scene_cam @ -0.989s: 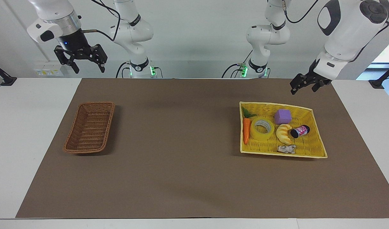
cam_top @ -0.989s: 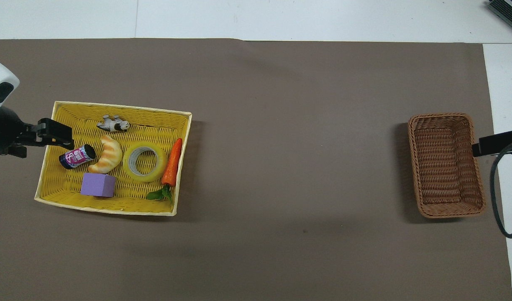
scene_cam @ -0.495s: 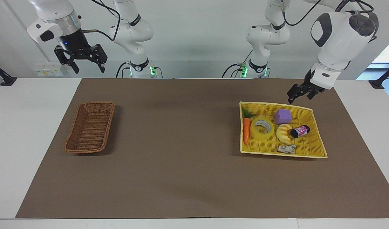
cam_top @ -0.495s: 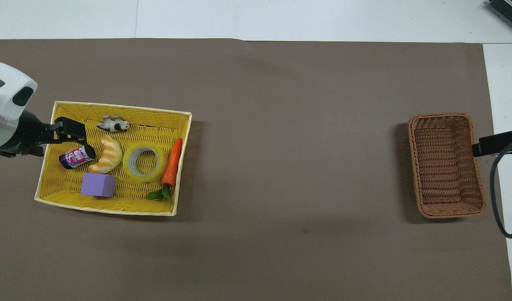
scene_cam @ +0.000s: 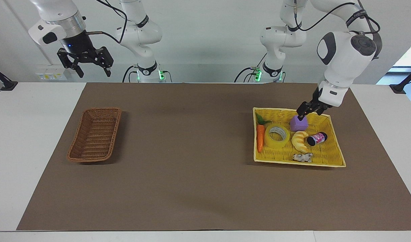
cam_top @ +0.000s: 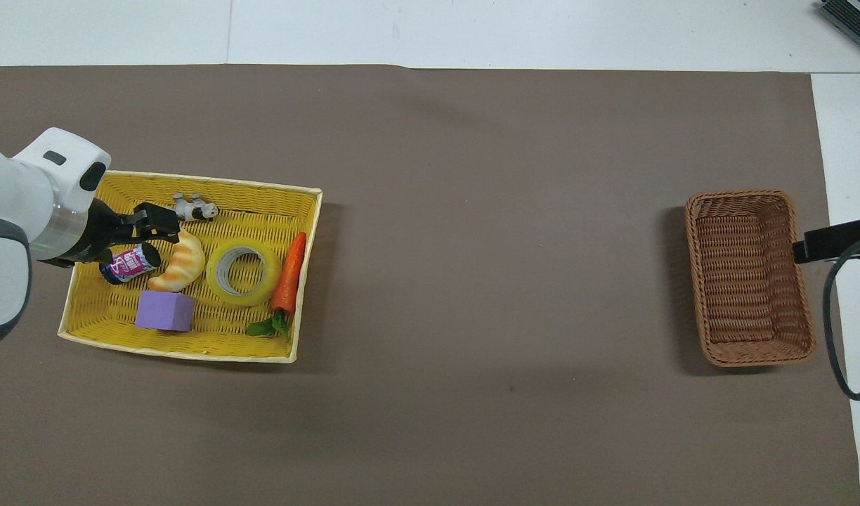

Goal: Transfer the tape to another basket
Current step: 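Reach the left gripper over the yellow tray toward the tape roll, then grasp the tape roll rim with the left gripper and lift it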

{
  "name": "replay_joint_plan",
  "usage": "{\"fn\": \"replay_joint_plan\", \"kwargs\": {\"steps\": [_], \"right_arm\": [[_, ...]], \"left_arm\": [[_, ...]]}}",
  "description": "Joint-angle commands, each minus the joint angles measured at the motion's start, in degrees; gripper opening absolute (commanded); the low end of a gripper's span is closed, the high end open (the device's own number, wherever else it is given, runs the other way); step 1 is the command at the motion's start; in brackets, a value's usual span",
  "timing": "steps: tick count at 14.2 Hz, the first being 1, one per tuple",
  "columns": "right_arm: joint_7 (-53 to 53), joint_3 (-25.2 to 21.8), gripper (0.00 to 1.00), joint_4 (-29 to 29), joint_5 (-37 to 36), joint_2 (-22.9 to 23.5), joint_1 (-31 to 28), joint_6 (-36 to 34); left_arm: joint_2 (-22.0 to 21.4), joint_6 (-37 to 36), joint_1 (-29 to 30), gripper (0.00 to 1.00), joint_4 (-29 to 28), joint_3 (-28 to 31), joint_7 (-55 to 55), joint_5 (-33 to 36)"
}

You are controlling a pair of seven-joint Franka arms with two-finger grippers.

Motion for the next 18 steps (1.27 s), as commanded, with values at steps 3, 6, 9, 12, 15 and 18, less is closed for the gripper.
{"fn": "replay_joint_plan", "kwargs": {"steps": [3,6,9,12,15,18], "right_arm": [[0.61,0.36,1.00,-1.48,-1.17,-1.07,-0.34,1.04],[0.61,0.36,1.00,-1.48,-1.17,-1.07,-0.34,1.04],[0.61,0.36,1.00,-1.48,-1.17,-1.07,-0.34,1.13],[0.61,0.36,1.00,-1.48,-1.17,-1.07,-0.34,1.04],[0.61,0.36,1.00,-1.48,-1.17,-1.07,-0.34,1.04],[0.61,0.36,1.00,-1.48,-1.17,-1.07,-0.43,1.04]], "left_arm": [[4.65,7.27,-2.82,1.00,-3.56,0.42,-1.45,0.08],[5.63,11.66,-3.44,1.00,-7.06,0.42,-1.63,0.08],[5.80,15.45,-3.97,1.00,-11.72,0.42,-1.54,0.08],[5.63,19.05,-3.97,1.00,-15.15,0.34,-1.63,0.00],[5.19,19.15,-4.06,1.00,-15.87,0.33,-1.63,0.00],[5.19,19.15,-4.41,0.99,-15.87,0.33,-1.54,0.00]]}}
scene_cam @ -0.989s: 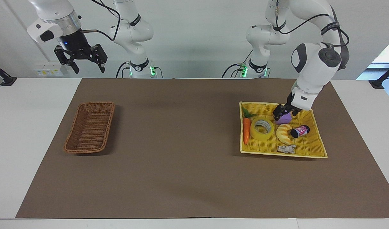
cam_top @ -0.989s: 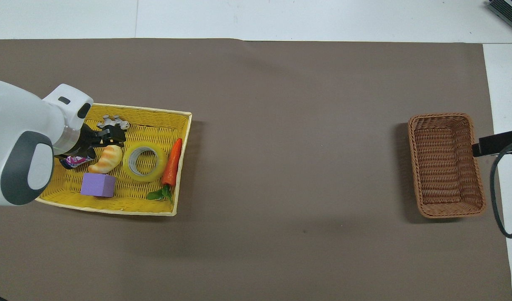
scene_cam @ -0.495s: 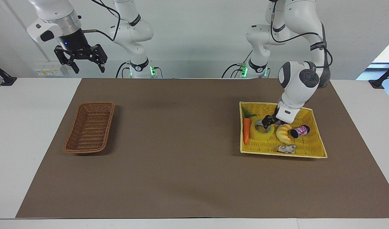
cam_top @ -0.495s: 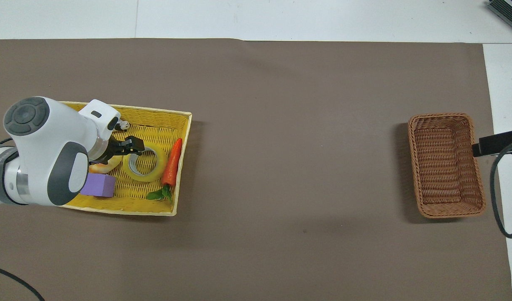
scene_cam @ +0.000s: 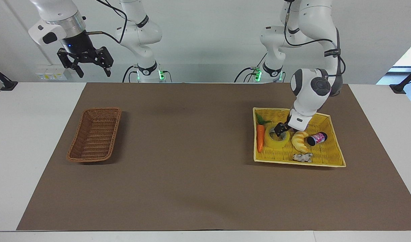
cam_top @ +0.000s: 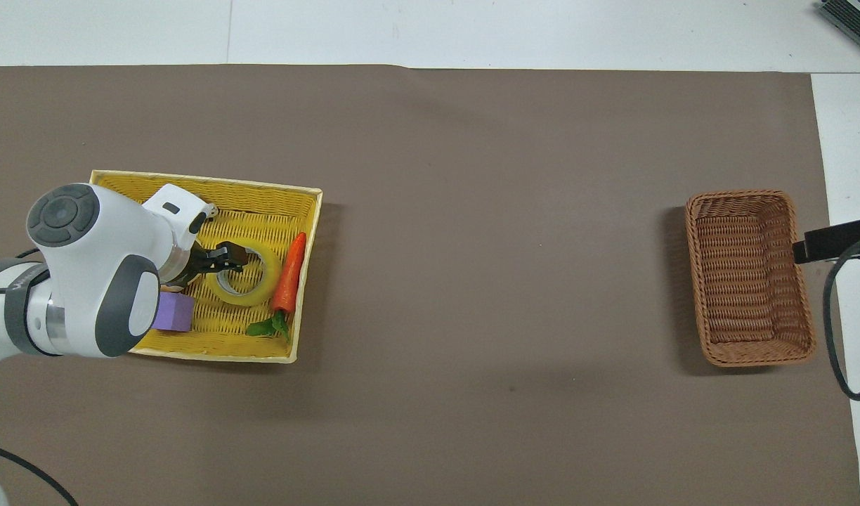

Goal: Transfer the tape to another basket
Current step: 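Grasp the tape roll rim with the left gripper and lift it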

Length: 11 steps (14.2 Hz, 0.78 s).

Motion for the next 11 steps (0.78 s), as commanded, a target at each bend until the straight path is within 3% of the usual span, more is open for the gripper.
{"fn": "replay_joint_plan", "kwargs": {"steps": [1,3,9,10,11], "right_arm": [[0.61,0.36,1.00,-1.47,-1.17,-1.07,-0.34,1.04],[0.61,0.36,1.00,-1.47,-1.17,-1.07,-0.42,1.04],[0.61,0.36,1.00,-1.47,-1.17,-1.07,-0.34,1.04],[0.61,0.36,1.00,-1.47,-1.17,-1.07,-0.33,1.04],[0.61,0.36,1.00,-1.47,-1.17,-1.07,-0.33,1.04]], "left_arm": [[-1.72,1.36,-1.36,0.97,-2.00,0.65,-0.95,0.00],[-1.72,1.45,-1.97,0.88,-2.00,0.65,-3.05,0.00],[0.47,2.93,-3.03,0.78,-2.09,0.65,-4.12,0.00],[0.57,3.38,-3.03,0.69,-2.44,0.74,-4.03,0.00],[0.48,3.38,-3.03,0.54,-2.70,0.74,-3.86,0.00]]}}
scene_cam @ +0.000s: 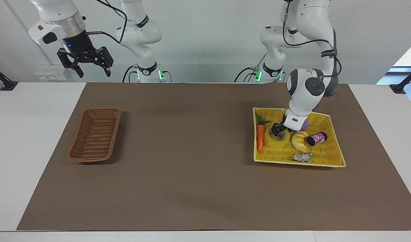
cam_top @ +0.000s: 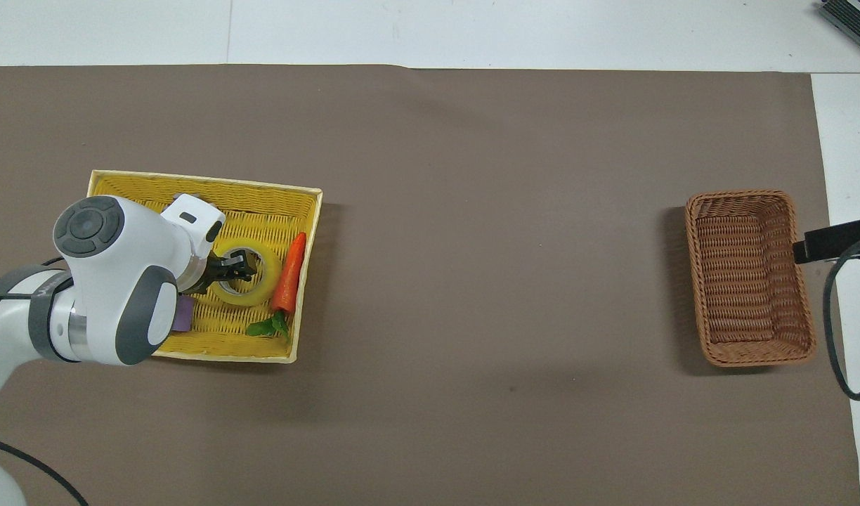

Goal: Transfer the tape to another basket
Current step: 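Grasp the tape roll rim with the left gripper and lift it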

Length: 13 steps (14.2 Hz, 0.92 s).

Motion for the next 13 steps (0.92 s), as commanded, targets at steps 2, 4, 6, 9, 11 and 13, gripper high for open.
{"fn": "replay_joint_plan", "kwargs": {"steps": [2,4,6,9,11,13], "right_arm": [[0.61,0.37,1.00,-1.47,-1.17,-1.07,-0.33,1.04],[0.61,0.37,1.00,-1.47,-1.17,-1.07,-0.33,1.04],[0.61,0.37,1.00,-1.47,-1.17,-1.07,-0.33,1.04],[0.61,0.37,1.00,-1.38,-1.17,-1.07,-0.42,1.04],[0.61,0.37,1.00,-1.03,-0.73,-0.98,-0.33,0.61],[0.61,0.37,1.00,-0.59,-0.38,-1.16,-0.33,0.43]], "left_arm": [[-0.09,1.57,-0.78,0.00,-1.35,0.86,0.02,0.01],[0.61,0.61,-0.69,0.00,0.31,0.86,-0.07,0.01],[0.88,-2.46,-0.60,0.00,2.94,0.86,-0.07,0.01],[0.88,-7.55,-0.34,0.00,7.68,0.94,-0.16,0.01],[0.88,-9.41,-0.25,0.00,10.07,1.03,-0.16,0.01],[0.53,-10.03,0.71,0.00,11.48,1.03,0.28,0.01]]}}
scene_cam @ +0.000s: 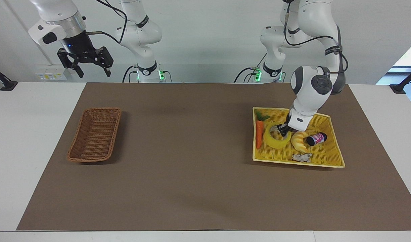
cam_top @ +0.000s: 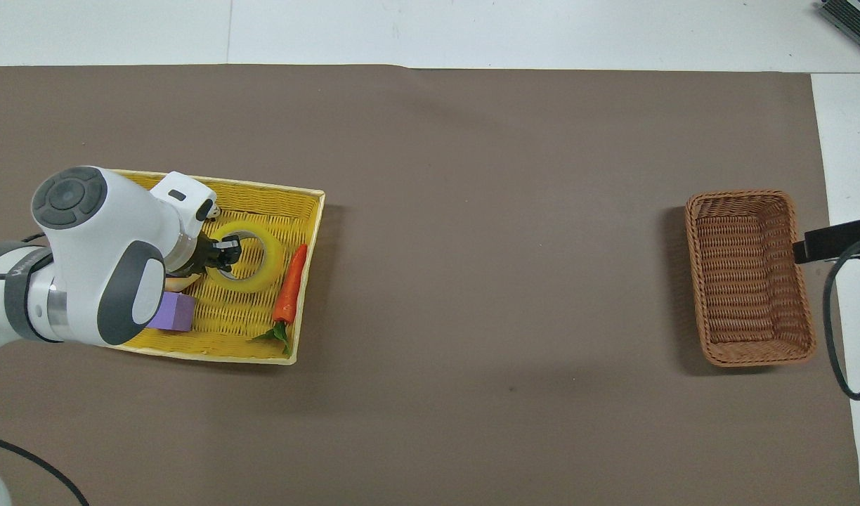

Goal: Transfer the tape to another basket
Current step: 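Grasp the tape roll rim with the left gripper and lift it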

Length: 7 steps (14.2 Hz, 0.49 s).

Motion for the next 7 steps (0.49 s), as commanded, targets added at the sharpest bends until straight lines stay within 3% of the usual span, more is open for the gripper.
{"fn": "replay_joint_plan", "kwargs": {"steps": [1,3,7], "right_arm": [[0.61,0.80,1.00,-0.55,-0.55,-1.12,-0.33,0.17],[0.61,1.07,1.00,-0.55,-0.55,-2.52,0.46,-3.78],[1.31,1.86,1.00,-1.25,-0.47,-2.96,1.52,-2.56]], "left_arm": [[-0.01,-3.28,1.11,0.00,3.79,0.17,0.31,-0.01],[-0.02,-6.52,1.12,0.00,7.21,0.26,0.66,-0.01],[-1.24,-14.87,2.17,0.00,13.80,0.26,3.12,0.07]]}}
